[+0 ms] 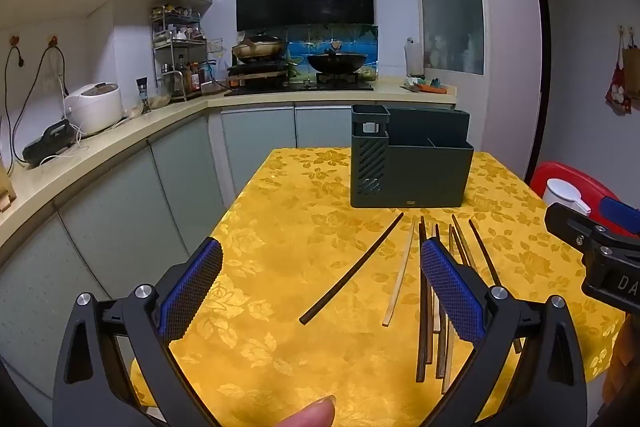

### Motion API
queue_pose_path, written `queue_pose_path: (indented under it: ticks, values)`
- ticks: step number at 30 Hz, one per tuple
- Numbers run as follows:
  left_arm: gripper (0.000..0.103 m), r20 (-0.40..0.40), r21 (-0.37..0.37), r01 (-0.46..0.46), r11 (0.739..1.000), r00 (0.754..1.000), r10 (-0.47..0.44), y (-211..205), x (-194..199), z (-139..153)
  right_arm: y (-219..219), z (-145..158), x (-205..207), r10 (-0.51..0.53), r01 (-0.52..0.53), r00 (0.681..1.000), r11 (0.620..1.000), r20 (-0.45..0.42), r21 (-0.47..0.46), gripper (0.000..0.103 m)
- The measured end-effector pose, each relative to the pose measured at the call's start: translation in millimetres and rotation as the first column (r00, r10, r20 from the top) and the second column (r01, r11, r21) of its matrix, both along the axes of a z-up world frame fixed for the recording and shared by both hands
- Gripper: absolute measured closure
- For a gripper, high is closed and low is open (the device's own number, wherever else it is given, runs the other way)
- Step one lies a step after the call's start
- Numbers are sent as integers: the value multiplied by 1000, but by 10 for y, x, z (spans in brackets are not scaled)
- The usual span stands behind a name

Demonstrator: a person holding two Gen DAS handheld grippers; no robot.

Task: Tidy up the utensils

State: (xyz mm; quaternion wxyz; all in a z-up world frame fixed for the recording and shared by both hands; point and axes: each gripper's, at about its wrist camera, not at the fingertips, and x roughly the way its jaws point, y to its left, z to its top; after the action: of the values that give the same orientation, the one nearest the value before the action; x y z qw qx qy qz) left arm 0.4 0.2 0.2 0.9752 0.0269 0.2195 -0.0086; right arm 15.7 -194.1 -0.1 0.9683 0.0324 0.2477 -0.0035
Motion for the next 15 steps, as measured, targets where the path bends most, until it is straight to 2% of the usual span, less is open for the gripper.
queue_pose_path:
  ticks: [2,6,15]
  values:
    - [7,0,-6,-4,1000,1000,4,2,4,-2,-1,-35,42,5,-5,1000,1000,-1,-1,7]
    - [7,5,-8,-3,1000,1000,3,3,6,-2,101,26,-35,12,-10,998,999,59,-41,7]
    - [7,48,-8,1,1000,999,-1,13,-59,190,120,141,-188,30,-24,991,999,132,-47,7]
